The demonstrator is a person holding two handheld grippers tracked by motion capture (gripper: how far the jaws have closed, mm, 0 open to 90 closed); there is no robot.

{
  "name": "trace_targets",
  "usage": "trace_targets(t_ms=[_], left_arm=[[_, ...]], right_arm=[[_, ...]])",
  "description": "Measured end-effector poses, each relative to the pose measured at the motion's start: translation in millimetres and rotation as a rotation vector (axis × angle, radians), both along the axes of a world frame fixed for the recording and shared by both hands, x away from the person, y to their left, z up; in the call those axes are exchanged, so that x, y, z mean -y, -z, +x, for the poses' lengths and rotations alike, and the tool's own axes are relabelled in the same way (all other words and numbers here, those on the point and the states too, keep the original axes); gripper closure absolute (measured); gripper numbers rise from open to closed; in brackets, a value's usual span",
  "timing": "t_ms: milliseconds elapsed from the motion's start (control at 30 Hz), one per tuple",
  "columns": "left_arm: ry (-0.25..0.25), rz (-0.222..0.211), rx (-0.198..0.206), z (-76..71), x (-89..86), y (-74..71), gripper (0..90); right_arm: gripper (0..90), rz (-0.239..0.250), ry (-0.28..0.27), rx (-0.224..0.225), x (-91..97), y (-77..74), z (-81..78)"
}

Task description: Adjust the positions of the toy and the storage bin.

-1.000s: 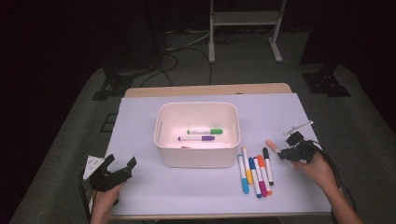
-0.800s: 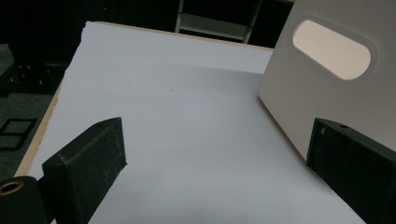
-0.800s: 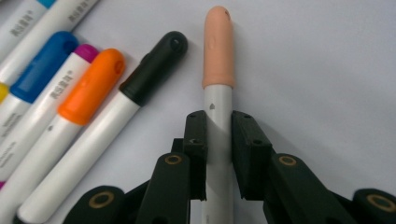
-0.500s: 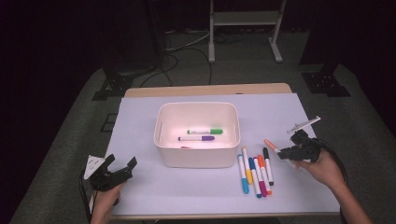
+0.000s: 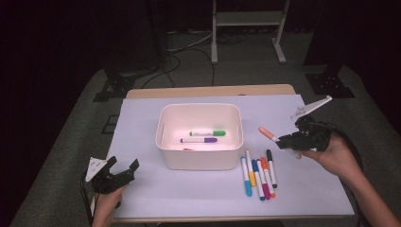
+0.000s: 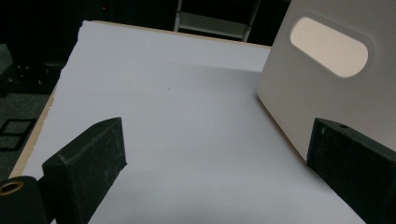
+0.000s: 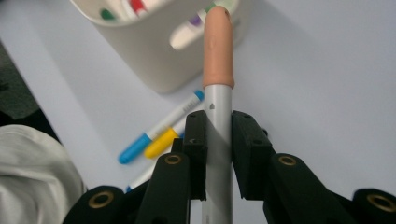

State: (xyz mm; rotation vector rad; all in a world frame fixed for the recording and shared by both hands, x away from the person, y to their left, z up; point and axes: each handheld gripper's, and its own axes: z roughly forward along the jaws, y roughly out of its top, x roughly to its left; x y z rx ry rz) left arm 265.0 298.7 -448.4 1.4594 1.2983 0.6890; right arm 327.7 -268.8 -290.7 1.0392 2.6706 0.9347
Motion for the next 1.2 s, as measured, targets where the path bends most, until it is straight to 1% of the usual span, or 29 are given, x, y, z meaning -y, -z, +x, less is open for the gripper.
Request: trace_targets(t_ms=[67,133,267,333,400,500,667,800,1033,1200], left_arm=[[-0.002,-0.003,0.0,0.0,-0.2,0.0,3.3],[-0.002,-0.002,-0.001,-0.1,-0.5,0.0,3.3],[-0.002,-0.002,0.001,-0.2,-1.0,0.0,3.3],[-0.002,-0.004,0.001,-0.3,-1.1,-0.1,3.3],[-0.001,-0.004,0.001,-0.2,-1.4,0.0,3.2],[0.0,-0.006,0.0,-0.2,-1.9,0.2,3.3],[-0.002,-0.01,0.003,-0.3,-2.6,0.0,3.2],[-0.005,-0.008,0.004,-0.2,-3.4,0.0,3.3],[-0.005,-0.012,0.006,-0.4,-3.6,-0.1,3.3],[-0.006,-0.015,0.006,-0.5,-4.1,-0.1,3.3]], right_arm=[[75.8,0.007,-0.029,0.004,-9.5,-13.3,-0.2],[75.7,0.011,-0.073,0.012,-21.4,-26.3,1.4],[75.7,0.019,-0.14,0.012,-45.1,-42.4,4.6],[75.7,0.014,-0.171,0.011,-60.6,-48.4,6.6],[75.7,0.004,-0.197,0.014,-72.1,-51.4,8.6],[75.7,-0.001,-0.245,0.014,-90.3,-54.2,12.7],[75.7,-0.019,-0.295,0.0,-118.4,-55.2,20.2],[75.8,-0.02,-0.329,-0.006,-137.8,-54.8,25.4],[75.7,-0.034,-0.378,-0.015,-162.7,-51.4,32.5],[75.7,-0.035,-0.391,-0.028,-175.2,-48.1,37.6]])
